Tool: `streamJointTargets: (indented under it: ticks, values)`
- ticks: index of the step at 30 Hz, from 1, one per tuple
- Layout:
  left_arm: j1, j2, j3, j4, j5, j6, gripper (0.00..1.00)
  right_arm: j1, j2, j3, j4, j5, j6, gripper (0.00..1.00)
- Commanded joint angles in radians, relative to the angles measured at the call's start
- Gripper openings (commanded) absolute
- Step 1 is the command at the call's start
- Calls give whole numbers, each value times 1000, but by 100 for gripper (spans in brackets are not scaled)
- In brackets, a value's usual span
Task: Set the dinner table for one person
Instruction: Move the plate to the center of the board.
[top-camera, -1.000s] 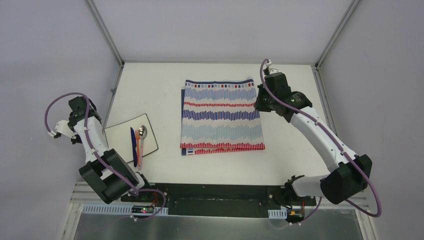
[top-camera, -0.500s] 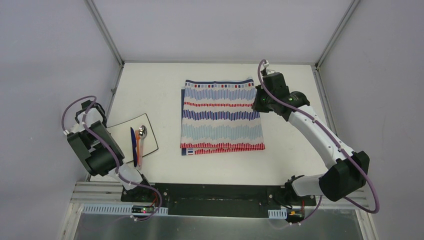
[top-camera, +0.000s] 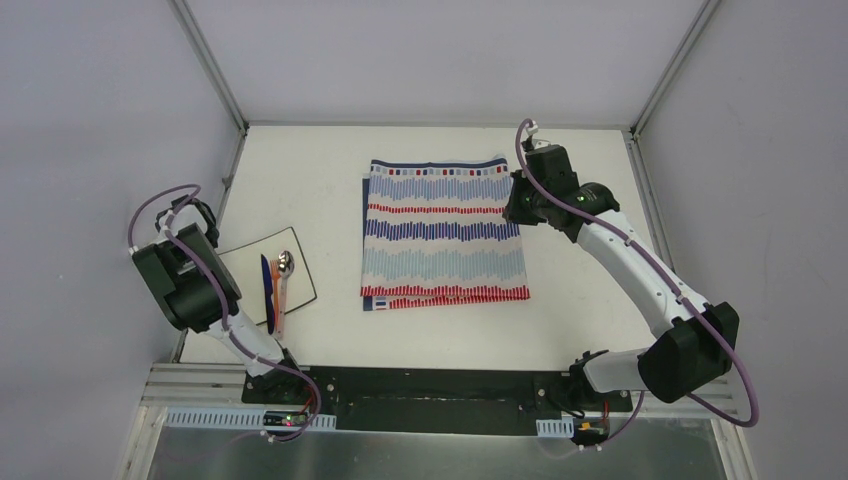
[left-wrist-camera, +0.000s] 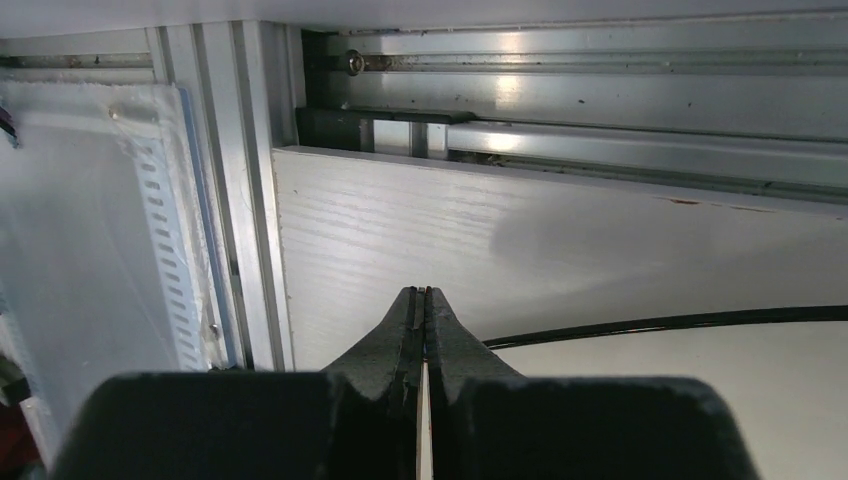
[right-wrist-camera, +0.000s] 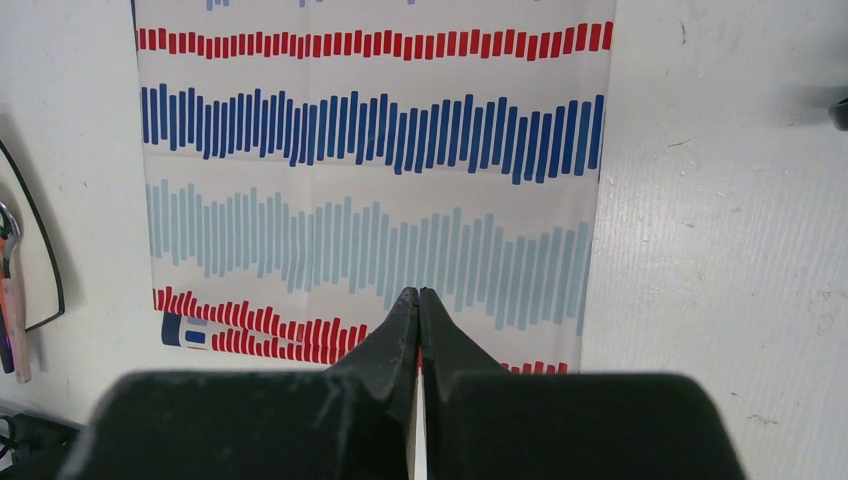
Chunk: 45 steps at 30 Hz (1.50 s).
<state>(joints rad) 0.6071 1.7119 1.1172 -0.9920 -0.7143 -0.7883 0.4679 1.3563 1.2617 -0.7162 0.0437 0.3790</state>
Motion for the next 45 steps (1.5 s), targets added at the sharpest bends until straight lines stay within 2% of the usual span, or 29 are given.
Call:
streamJointTargets:
  ticks: [1, 12, 22, 33, 45]
  values:
    - [-22, 42, 27, 5, 1, 6, 0, -3, -2, 5, 17, -3, 14, 0]
    - [-92, 119, 25, 89, 169, 33, 0, -3, -6, -5, 21, 12, 13, 0]
    - [-175, 160, 29, 157, 246, 15, 0, -3, -14, -19, 19, 22, 9, 0]
    - [-317, 232, 147, 160, 291, -23, 0, -2, -41, -51, 14, 31, 10, 0]
    - [-418, 321, 288, 161, 339, -6, 0, -3, -49, -79, 16, 30, 21, 0]
